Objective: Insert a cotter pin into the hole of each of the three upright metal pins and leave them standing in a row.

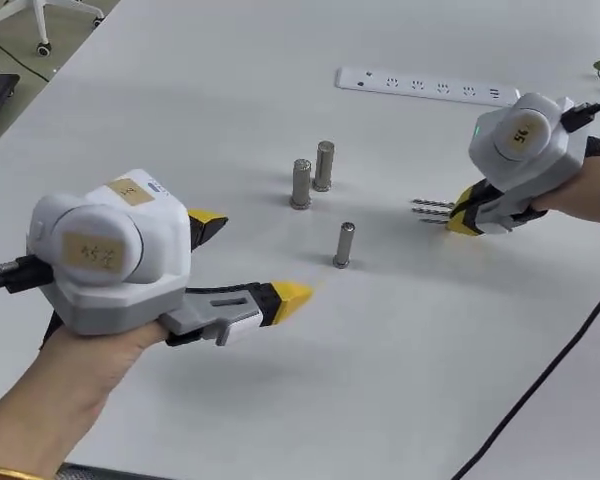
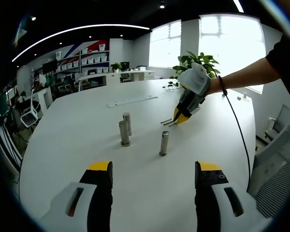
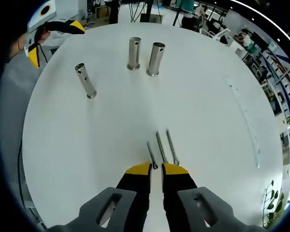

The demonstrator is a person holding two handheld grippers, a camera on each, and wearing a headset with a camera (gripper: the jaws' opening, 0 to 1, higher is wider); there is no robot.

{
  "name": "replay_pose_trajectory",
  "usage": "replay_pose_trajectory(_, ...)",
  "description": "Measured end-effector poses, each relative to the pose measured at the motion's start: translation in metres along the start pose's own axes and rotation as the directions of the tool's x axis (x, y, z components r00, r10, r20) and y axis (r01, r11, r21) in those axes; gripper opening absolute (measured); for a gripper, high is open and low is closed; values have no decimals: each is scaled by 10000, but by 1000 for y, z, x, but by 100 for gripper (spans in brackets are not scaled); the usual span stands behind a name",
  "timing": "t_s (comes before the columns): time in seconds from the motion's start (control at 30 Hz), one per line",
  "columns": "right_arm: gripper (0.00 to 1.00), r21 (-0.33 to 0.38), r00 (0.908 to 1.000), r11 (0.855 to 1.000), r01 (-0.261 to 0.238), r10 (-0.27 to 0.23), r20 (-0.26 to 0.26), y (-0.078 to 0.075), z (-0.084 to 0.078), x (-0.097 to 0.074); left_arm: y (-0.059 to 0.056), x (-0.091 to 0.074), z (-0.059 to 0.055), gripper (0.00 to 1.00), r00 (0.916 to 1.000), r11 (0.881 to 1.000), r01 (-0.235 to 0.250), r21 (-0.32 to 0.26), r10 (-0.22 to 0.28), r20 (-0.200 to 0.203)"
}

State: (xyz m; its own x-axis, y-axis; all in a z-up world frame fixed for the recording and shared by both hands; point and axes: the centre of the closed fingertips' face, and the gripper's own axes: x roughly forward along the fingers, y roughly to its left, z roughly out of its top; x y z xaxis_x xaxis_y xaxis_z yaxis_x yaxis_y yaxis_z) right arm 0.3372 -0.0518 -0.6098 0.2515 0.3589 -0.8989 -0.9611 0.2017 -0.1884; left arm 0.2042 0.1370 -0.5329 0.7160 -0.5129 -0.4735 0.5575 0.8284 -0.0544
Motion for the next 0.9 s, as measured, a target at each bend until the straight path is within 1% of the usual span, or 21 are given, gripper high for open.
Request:
replay_pose_trajectory(0.07, 3, 2, 9998, 9998, -179, 179, 8, 1, 1, 0, 0, 0, -1, 68, 10000, 10000, 24, 14, -24, -25)
replay_pose_trajectory(0.17, 3, 69, 9983, 9983, -580, 580, -47, 2, 1, 2, 0, 0, -1, 67, 10000, 9999, 68, -95, -68, -6)
replay_pose_trajectory(0.23, 3, 96, 9973, 9973, -723, 724, -125, 1, 1, 3, 0, 0, 1, 66, 9998, 9996, 96, -284, -91, 165)
replay_pose_trajectory(0.27, 3, 126, 9969, 9969, -773, 775, -147, 0, 1, 3, 0, -1, 2, 66, 9997, 9995, 86, -290, -79, 244)
replay_pose_trajectory(0.33, 2, 282, 9944, 9944, -1020, 1027, -249, 1, 0, 3, 0, -1, 3, 66, 9996, 9997, 43, -256, -36, 270)
replay_pose_trajectory(0.37, 1, 399, 9917, 9915, -1242, 1254, -295, 2, 0, 4, 0, -1, 3, 66, 9997, 9998, 49, -202, -44, 255)
replay_pose_trajectory(0.4, 1, 383, 9922, 9922, -1187, 1201, -341, -1, 0, 5, 0, -1, 2, 65, 9997, 9999, 50, -159, -46, 234)
replay_pose_trajectory(0.47, 1, 301, 9897, 9907, -1325, 1339, -498, 0, 0, 5, -1, 0, 1, 65, 9999, 10000, 46, -72, -45, 161)
replay_pose_trajectory(0.5, 1, 251, 9883, 9901, -1385, 1398, -610, -5, 0, 7, -2, 0, 0, 65, 9999, 10000, 57, -13, -57, 122)
replay_pose_trajectory(0.53, 1, 200, 9873, 9896, -1428, 1438, -677, -6, 0, 8, -2, 0, 0, 65, 9999, 10000, 64, 11, -64, 100)
replay_pose_trajectory(0.6, 0, 139, 9862, 9894, -1447, 1453, -797, -4, 0, 7, -2, 0, -1, 64, 9999, 10000, 86, 29, -86, 80)
replay_pose_trajectory(0.67, 0, -97, 9869, 9915, -1301, 1285, -979, -4, -1, 7, -3, 0, -1, 63, 9999, 9999, 117, 70, -118, 74)
replay_pose_trajectory(0.7, 0, -440, 9875, 9912, -1245, 1195, -1028, -4, -1, 7, -3, 0, -1, 62, 9999, 9999, 115, 120, -116, 61)
replay_pose_trajectory(0.77, 0, -689, 9872, 9902, -1219, 1137, -1122, -1, -1, 7, -4, 0, -1, 61, 9999, 9997, 123, 230, -123, -2)
replay_pose_trajectory(0.8, 0, -721, 9874, 9901, -1206, 1121, -1120, -1, -1, 6, -4, 0, -2, 61, 9999, 9996, 122, 253, -121, -36)
replay_pose_trajectory(0.87, 0, -369, 9880, 9928, -1136, 1089, -1097, -2, -2, 7, -6, 0, -2, 61, 9998, 9995, 177, 268, -175, -81)
replay_pose_trajectory(0.9, 0, -400, 9882, 9927, -1136, 1087, -1076, -3, -2, 7, -6, 0, -2, 61, 9998, 9995, 194, 266, -192, -82)
